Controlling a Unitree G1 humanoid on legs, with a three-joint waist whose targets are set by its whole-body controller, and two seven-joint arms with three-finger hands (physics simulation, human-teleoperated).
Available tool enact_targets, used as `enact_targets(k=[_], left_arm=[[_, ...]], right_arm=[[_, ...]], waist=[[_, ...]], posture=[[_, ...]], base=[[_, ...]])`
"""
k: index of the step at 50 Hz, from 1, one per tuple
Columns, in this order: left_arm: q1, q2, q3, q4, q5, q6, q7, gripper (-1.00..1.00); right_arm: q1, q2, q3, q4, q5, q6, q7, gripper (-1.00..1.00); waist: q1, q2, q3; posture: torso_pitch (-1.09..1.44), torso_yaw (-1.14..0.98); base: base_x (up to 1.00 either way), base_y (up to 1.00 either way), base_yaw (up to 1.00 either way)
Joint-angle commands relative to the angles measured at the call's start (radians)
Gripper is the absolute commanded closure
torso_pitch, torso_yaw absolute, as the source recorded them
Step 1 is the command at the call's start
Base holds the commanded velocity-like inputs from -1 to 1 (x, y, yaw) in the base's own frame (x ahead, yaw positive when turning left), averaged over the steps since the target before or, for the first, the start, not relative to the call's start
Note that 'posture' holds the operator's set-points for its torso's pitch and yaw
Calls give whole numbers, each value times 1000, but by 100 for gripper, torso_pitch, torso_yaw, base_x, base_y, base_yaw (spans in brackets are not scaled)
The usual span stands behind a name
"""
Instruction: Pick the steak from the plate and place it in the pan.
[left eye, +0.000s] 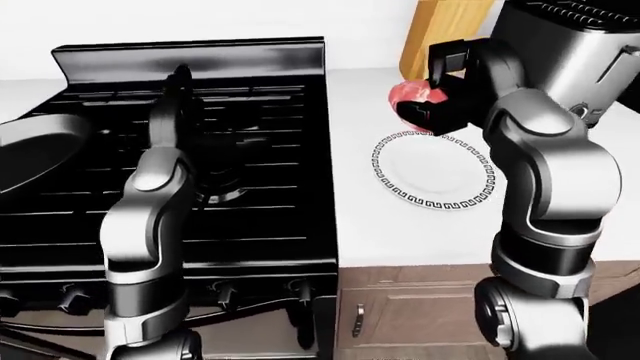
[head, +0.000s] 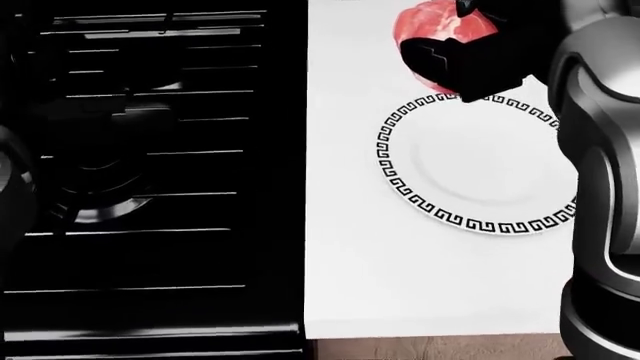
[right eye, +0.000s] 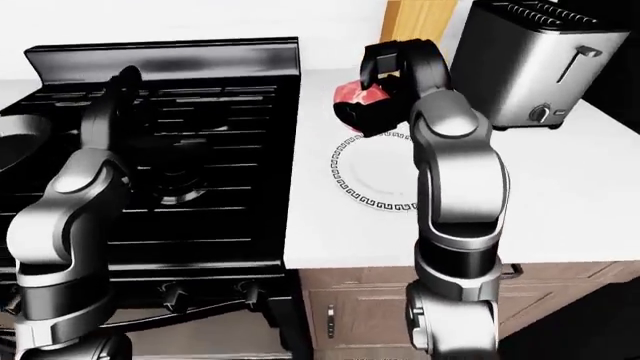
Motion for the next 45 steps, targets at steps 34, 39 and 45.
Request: enact_targets(k=[34,39,45], left_arm=[[-36,25,17,-13,12,-55,-1,-100],[-55,44,24,-83,17,20,14,-100],[-52,54,22,-110,31,45,7,-100]], right_arm=[[-26,28,14,-9,-29,-71,0,100],[-38,26,18,-28,-31,-47,5,100],[-44,21,19,-38,-40,-36,12,100]], waist=[[-7,-98,-57],[0,-72,-65],[-3,2,-44]], posture=[[0,0],[0,0],[0,0]], base=[[0,17,0],[0,20,0],[0,21,0]])
